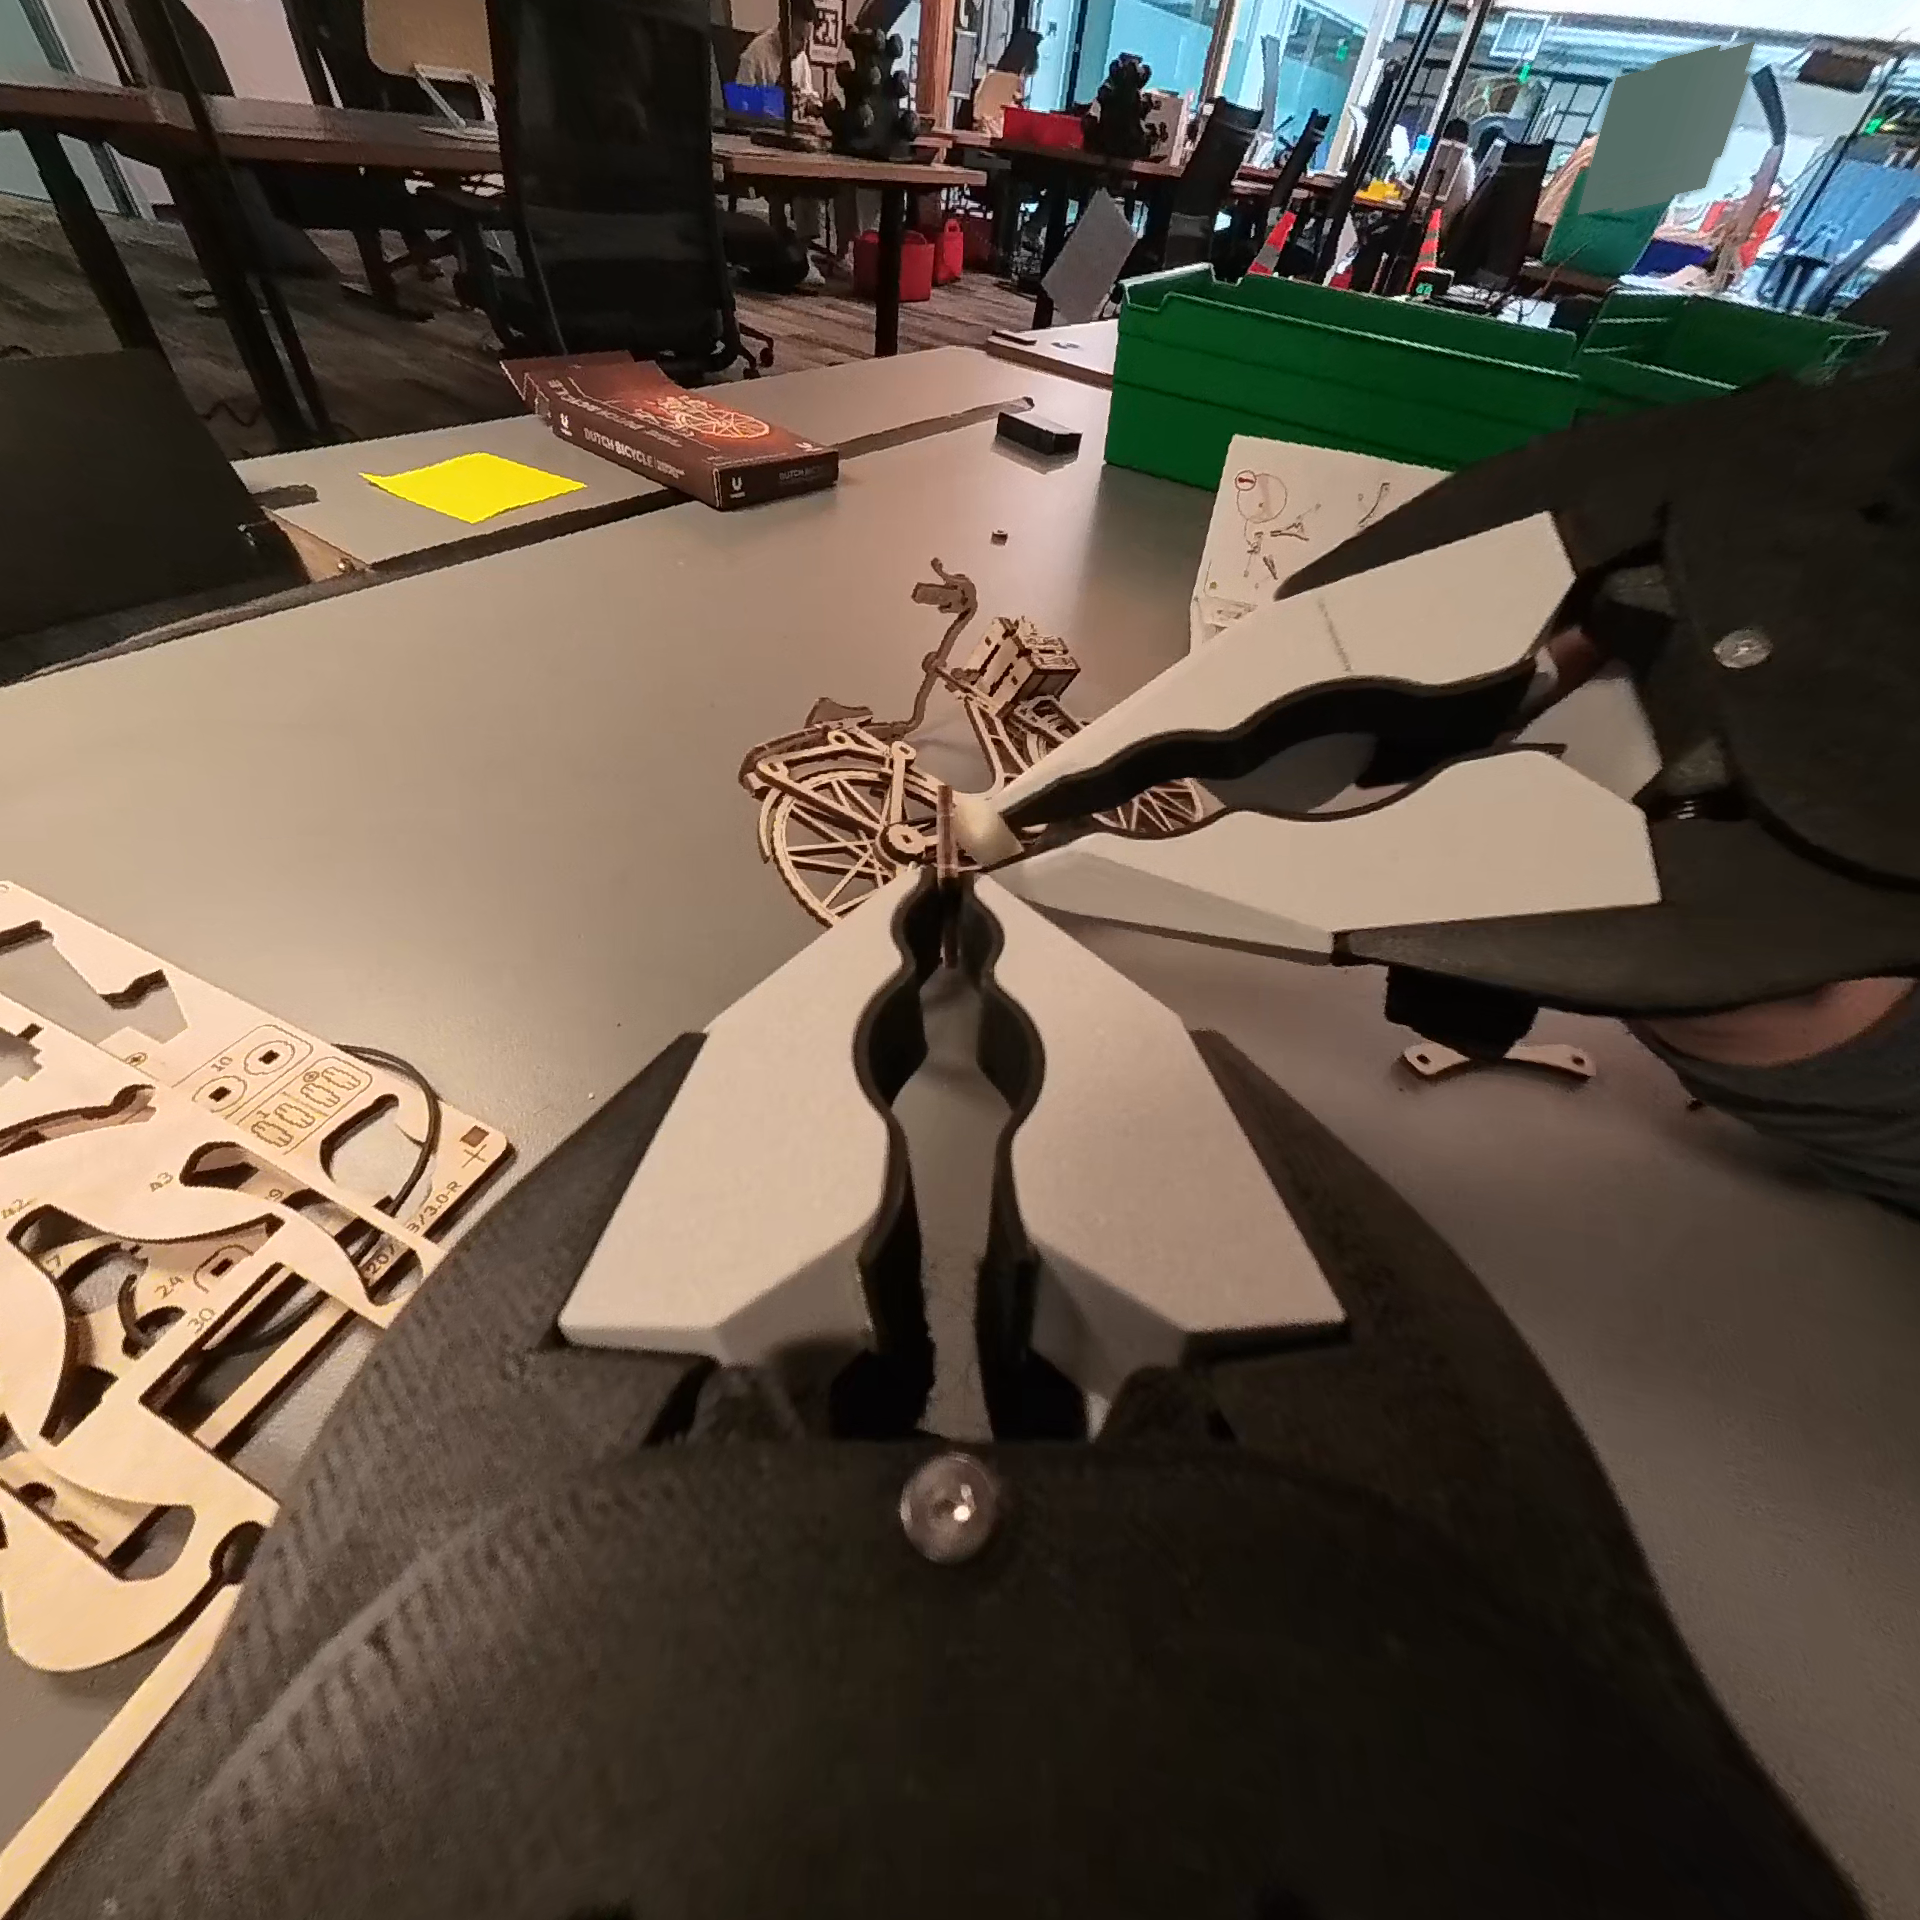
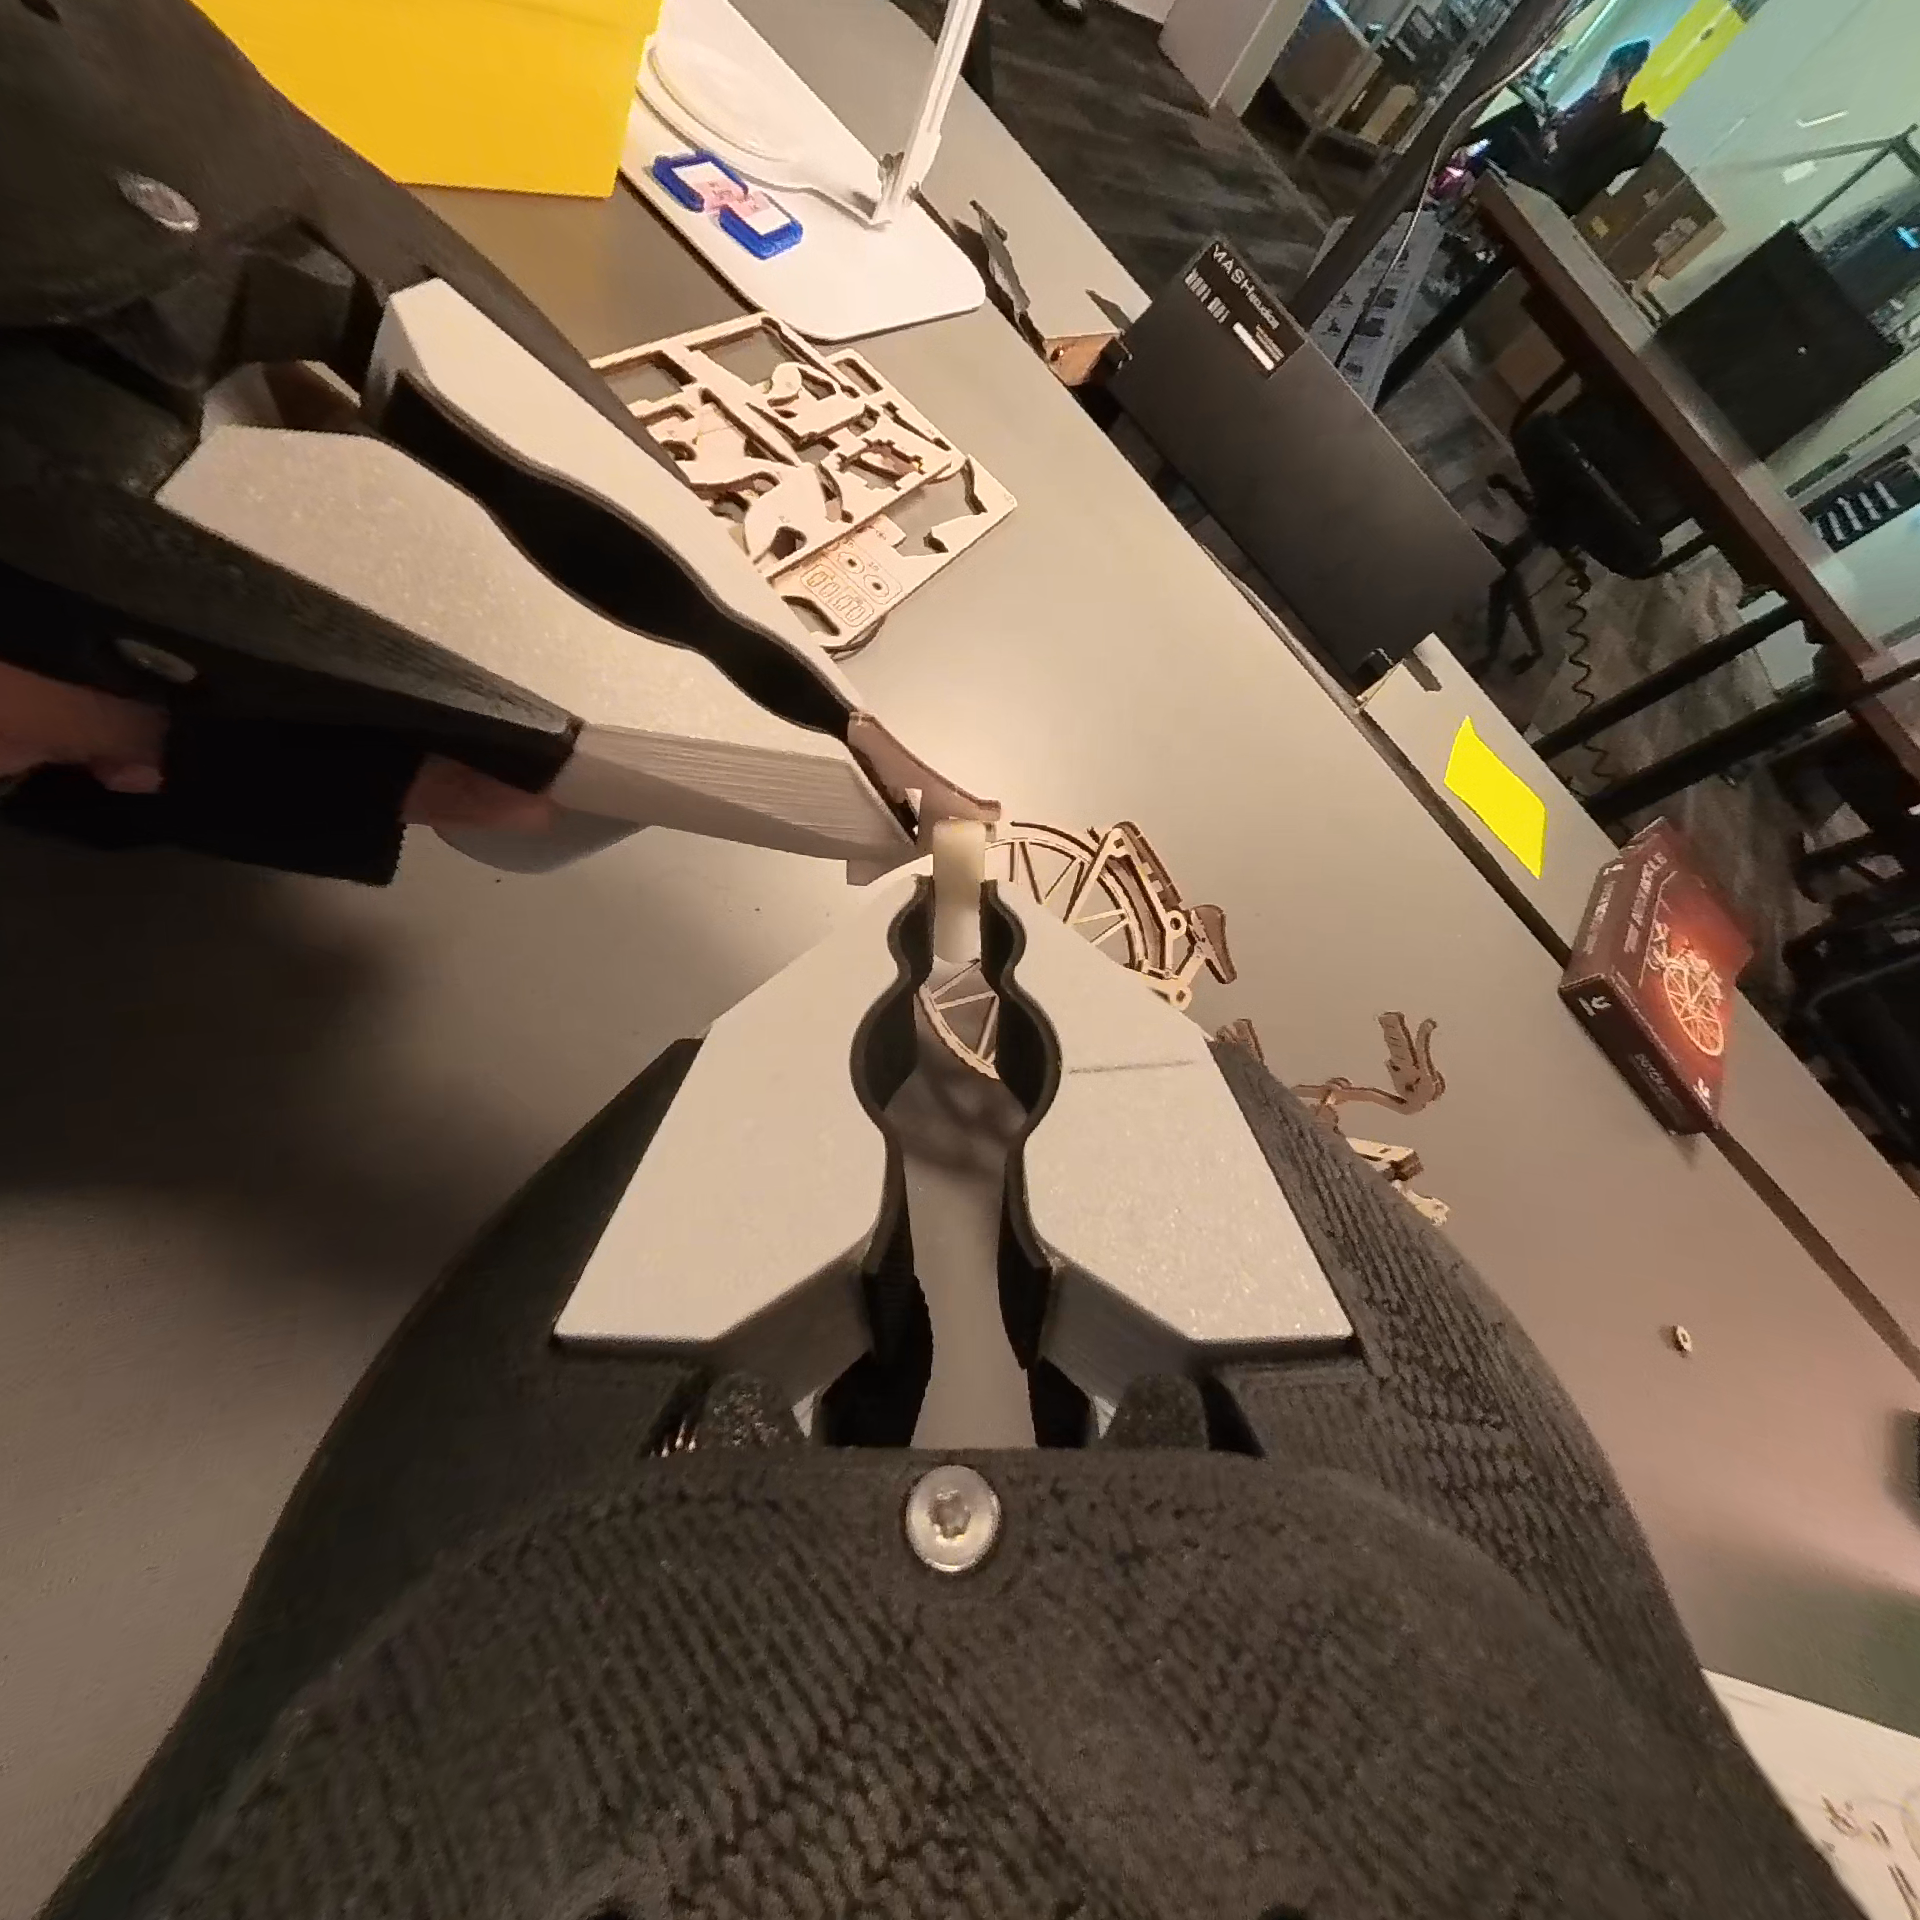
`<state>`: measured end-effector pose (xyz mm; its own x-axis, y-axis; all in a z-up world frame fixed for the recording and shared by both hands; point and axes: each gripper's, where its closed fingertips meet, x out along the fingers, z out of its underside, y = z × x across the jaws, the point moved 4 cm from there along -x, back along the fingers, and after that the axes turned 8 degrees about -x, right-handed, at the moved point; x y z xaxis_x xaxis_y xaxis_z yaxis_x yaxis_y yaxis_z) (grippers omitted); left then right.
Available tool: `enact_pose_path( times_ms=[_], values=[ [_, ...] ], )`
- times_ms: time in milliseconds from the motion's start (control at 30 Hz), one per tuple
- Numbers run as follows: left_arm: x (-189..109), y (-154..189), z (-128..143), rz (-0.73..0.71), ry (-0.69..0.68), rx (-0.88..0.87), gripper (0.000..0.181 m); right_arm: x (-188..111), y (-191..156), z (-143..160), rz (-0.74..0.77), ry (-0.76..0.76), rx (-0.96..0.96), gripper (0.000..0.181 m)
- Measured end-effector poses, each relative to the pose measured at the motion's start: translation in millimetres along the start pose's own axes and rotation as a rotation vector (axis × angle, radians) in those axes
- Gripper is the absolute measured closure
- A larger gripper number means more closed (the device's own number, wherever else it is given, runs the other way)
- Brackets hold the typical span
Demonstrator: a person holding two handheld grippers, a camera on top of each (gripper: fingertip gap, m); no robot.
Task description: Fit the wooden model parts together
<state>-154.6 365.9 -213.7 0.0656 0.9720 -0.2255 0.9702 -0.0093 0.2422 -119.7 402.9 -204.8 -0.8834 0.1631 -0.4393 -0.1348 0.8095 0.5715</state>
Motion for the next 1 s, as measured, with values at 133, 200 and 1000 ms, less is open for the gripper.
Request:
enact_pose_path(
  times_ms=[133, 200, 1000],
  values=[
    [0.0, 0.4, 0.0, -0.001, -0.002, 0.007, 0.18, 0.2, 1.2, 1.0, 0.007, -0.008, 0.005, 0.174],
    [-0.3, -0.1, -0.5, 0.0, 0.0, 0.003, 0.18, 0.4, -0.7, 0.2, 0.0, -0.006, 0.001, 0.174],
    [-9.3, 30.9, 9.1, -0.276, 0.086, 1.688, 0.18, -41.4, 15.5, 24.4, 0.115, -0.035, -0.754, 0.174]
  ],
)
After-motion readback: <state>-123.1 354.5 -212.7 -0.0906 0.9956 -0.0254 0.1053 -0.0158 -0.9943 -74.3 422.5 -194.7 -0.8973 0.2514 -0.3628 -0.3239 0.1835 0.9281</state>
